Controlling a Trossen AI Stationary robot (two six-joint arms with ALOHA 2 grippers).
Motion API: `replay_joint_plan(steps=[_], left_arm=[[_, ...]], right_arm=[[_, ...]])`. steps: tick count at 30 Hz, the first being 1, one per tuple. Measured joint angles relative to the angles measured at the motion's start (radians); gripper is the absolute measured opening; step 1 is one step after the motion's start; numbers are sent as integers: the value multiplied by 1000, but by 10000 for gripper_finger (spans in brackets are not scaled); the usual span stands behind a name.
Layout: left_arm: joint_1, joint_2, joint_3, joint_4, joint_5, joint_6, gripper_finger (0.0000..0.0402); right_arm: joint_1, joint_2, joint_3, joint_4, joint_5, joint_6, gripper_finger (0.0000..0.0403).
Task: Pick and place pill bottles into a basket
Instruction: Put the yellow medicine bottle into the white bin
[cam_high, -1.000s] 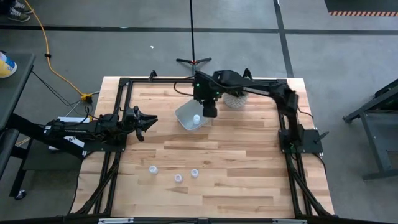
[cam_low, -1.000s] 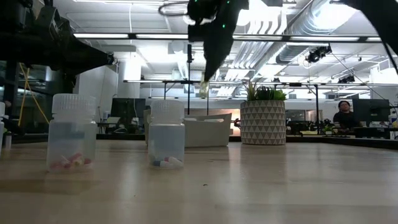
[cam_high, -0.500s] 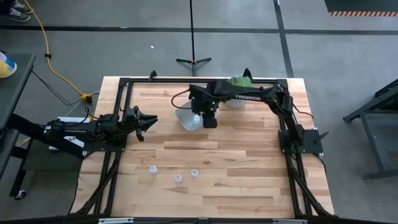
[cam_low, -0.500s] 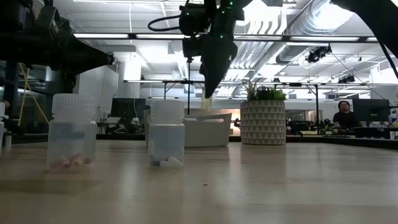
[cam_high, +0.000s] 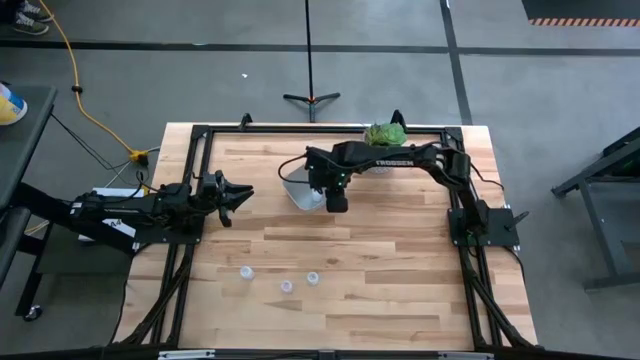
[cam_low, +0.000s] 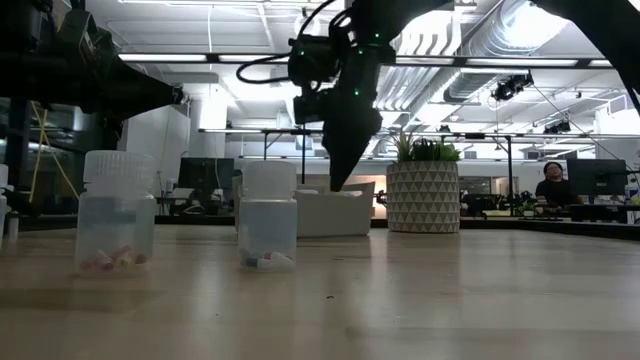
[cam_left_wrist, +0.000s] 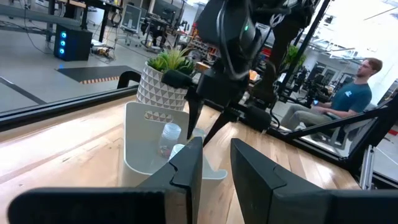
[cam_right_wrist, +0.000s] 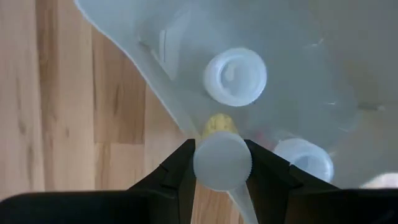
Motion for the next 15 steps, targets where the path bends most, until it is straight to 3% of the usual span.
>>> replay_joint_plan(steps=[9, 15], left_arm=[[0, 0, 0, 0, 0, 0, 120], [0, 0, 0, 0, 0, 0, 120]], right_arm=[[0, 1, -22, 35, -7, -6, 117], [0, 1, -22, 35, -7, -8, 141]])
